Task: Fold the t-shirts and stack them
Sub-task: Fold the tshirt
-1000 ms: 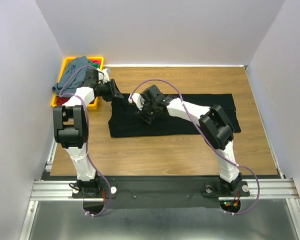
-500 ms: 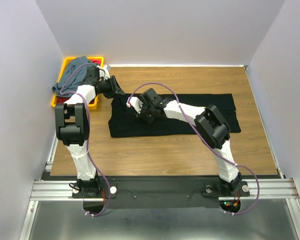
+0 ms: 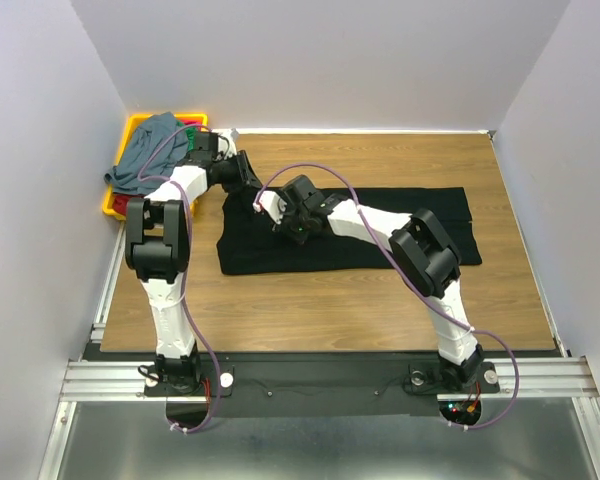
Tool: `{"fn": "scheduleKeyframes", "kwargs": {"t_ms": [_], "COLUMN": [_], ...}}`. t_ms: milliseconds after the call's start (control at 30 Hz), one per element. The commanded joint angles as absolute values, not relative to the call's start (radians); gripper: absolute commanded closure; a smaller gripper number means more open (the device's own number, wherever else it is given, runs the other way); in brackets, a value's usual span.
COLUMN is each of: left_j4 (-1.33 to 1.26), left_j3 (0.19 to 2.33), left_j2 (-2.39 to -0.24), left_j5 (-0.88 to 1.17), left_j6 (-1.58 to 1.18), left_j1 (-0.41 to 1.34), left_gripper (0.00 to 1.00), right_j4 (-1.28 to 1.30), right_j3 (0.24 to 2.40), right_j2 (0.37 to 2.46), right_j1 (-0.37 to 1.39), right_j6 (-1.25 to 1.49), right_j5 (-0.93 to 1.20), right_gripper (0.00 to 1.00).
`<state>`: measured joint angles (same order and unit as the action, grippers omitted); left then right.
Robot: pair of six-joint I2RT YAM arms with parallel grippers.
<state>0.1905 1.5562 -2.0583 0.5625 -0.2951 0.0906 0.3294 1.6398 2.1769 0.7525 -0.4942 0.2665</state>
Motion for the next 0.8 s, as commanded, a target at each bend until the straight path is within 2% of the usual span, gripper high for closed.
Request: {"fn": "scheduleKeyframes", "kwargs": {"t_ms": [0, 767], "left_j4": [0.170, 0.201], "left_j3": [1.606, 1.649], "left_j2": [-2.071, -2.167], "left_j5": [0.545, 0.492], "left_j6": [-0.308, -0.336], "left_j1": [0.103, 0.143], "left_gripper": [0.51, 0.52], "right_j4": [0.287, 0.284], "right_j3": [1.695, 1.718], "right_j2": [2.112, 2.089], "right_j1": [0.727, 0.693], "right_j6": [-0.477, -0.463], "right_j5": [0.239, 0.249], "right_gripper": [0.99, 0.99]}}
